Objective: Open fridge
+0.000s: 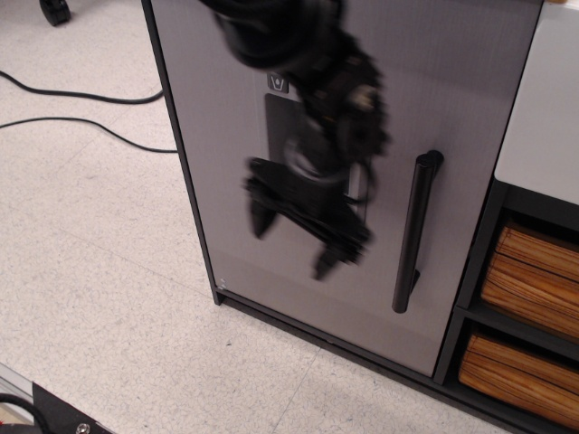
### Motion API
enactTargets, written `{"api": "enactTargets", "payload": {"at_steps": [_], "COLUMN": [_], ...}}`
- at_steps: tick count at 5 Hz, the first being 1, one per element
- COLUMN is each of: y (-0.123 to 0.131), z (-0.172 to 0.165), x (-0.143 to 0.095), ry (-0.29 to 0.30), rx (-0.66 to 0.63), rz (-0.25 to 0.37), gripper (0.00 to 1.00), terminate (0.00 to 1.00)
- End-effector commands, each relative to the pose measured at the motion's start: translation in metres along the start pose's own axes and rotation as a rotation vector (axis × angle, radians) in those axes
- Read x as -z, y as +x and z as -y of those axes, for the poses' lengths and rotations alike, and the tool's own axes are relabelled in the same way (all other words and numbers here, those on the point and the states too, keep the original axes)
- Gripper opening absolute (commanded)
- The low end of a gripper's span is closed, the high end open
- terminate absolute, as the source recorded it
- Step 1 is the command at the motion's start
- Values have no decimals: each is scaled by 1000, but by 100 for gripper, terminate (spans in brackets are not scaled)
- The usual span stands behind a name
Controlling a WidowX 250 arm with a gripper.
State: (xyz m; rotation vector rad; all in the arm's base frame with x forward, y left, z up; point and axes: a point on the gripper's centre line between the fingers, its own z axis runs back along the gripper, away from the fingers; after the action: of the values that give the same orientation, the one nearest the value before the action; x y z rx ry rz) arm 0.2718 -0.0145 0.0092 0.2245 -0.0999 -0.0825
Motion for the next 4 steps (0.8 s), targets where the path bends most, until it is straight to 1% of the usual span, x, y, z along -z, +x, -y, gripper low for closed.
{"api": "enactTargets", "payload": {"at_steps": [1,2,3,4], "y": [30,52,69,84], "z": [40,46,49,45], "x": [-47,-49,-49,-47], "ry": [-58,-98,-106,-124], "rx": [-55,-90,-116,-153], "rz": [143,150,206,213], "gripper": [100,100,100,100], "terminate": [0,0,0,0]}}
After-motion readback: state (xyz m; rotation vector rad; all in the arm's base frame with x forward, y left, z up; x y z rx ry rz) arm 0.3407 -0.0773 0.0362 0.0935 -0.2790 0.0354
